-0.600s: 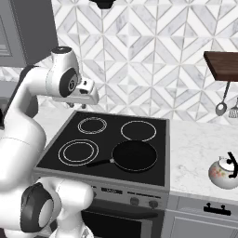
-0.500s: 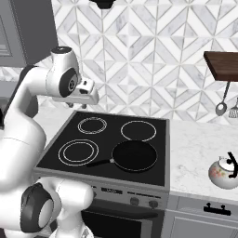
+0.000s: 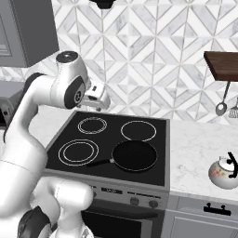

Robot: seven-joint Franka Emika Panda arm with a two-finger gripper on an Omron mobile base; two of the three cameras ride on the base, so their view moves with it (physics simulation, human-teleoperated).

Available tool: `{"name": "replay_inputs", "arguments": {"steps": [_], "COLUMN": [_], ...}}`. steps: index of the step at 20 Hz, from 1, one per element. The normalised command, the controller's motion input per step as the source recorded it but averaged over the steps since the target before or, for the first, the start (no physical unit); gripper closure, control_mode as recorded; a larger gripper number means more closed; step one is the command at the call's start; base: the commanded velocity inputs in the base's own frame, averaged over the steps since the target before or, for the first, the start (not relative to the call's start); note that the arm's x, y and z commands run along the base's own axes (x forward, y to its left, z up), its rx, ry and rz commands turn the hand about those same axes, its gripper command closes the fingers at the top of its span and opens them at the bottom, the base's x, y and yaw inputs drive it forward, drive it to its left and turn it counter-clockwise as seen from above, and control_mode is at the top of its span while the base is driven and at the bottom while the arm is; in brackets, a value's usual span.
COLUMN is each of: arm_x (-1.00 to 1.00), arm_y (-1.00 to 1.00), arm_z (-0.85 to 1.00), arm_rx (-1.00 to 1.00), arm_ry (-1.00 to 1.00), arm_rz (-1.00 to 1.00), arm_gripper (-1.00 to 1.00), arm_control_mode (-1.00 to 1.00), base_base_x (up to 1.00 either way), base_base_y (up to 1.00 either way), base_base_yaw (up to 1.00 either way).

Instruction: Pick the kettle from the counter and place it on a stove burner. Then turn the burner on.

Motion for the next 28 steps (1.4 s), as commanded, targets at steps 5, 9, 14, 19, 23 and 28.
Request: {"name": "replay_inputs", "arguments": {"steps": [5,9,14,19,23,28], "arm_x": [-0.02,0.00,0.02,0.00,0.07,0.25], "arm_y": [-0.98,-0.91,-0.86,-1.00,-1.00,-0.85], "arm_z": [-0.01,-0.08,-0.02,0.00,0.00,-0.22], "arm_rx": [0.00,0.00,0.01,0.00,0.00,0.00], "arm_ry": [-0.09,-0.05,-0.06,0.00,0.01,0.11], "arm_rz": [-0.22,-0.18,-0.09,-0.11,-0.12,-0.10], "arm_gripper": [-1.00,-1.00,-1.00,-1.00,-1.00,-1.00], "arm_control_mode": [-1.00,-1.00,-1.00,-1.00,-1.00,-1.00], "base_base_x": [0.00,0.00,0.00,0.00,0.00,0.00], "base_base_y": [0.00,0.00,0.00,0.00,0.00,0.00], "base_base_yaw": [0.00,0.00,0.00,0.00,0.00,0.00]}}
